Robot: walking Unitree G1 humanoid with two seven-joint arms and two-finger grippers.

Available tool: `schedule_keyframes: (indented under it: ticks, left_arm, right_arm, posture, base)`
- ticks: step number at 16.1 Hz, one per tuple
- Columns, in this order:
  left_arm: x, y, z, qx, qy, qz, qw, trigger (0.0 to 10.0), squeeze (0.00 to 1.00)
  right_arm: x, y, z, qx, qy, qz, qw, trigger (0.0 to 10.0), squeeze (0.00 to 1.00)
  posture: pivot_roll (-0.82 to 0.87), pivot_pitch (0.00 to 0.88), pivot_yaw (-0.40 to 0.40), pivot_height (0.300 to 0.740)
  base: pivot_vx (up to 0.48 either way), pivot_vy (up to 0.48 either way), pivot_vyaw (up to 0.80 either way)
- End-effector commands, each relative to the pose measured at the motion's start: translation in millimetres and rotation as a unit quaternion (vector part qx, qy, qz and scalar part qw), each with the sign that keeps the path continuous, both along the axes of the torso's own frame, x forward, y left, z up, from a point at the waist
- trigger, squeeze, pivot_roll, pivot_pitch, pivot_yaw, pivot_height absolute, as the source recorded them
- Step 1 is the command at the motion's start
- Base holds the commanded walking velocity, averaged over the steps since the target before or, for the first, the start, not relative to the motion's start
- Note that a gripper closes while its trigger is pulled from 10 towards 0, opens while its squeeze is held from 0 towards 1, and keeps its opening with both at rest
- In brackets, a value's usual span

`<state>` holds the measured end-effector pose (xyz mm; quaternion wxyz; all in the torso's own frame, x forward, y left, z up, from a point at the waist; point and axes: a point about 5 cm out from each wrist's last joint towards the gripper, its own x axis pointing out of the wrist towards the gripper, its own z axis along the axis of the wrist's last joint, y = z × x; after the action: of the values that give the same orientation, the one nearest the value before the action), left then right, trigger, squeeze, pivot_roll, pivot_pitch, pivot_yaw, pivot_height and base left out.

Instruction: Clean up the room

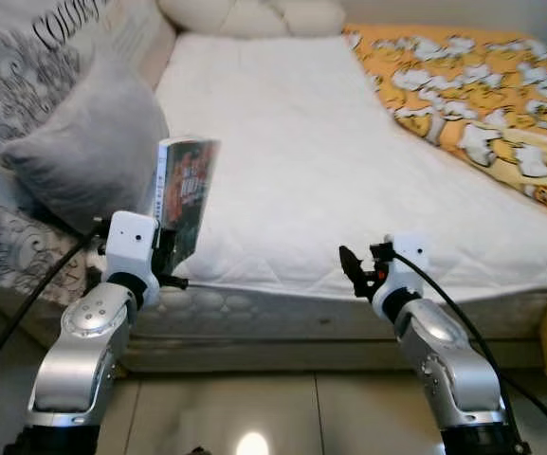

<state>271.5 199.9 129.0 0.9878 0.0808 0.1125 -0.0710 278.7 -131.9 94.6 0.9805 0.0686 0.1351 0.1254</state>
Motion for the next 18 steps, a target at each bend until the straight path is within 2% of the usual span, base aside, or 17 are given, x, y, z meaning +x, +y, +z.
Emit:
schedule_keyframes:
  ticks: [1,5,10,18]
  left_arm:
    - [2.8,-2.8,11.4,-0.002,-0.023,-0.011,1.000,10.0,0.00]
    - [3.4,-1.9,11.2,-0.001,-0.023,-0.009,1.000,10.0,0.00]
    - [3.4,2.1,10.5,0.004,-0.018,-0.007,1.000,10.0,0.00]
    - [1.9,2.0,9.1,0.008,-0.014,-0.013,1.000,10.0,0.00]
  right_arm:
    - [-1.4,3.9,1.1,-0.001,0.002,0.014,1.000,10.0,0.00]
    - [-0.9,4.2,1.1,-0.002,0.002,0.019,1.000,10.0,0.00]
    - [-3.4,11.6,1.5,-0.022,-0.004,0.061,0.998,10.0,0.00]
    - [-6.3,14.0,-0.3,-0.024,-0.004,0.078,0.997,10.0,0.00]
  posture:
    - [-0.08,0.000,-0.026,0.740]
    - [-0.08,0.000,-0.024,0.740]
    - [-0.08,0.000,-0.022,0.740]
    - [-0.08,0.000,-0.021,0.740]
  base:
    - [0.345,0.000,0.00]
    - [0.345,0.000,0.00]
    - [0.345,0.000,0.00]
    - [0.345,0.000,0.00]
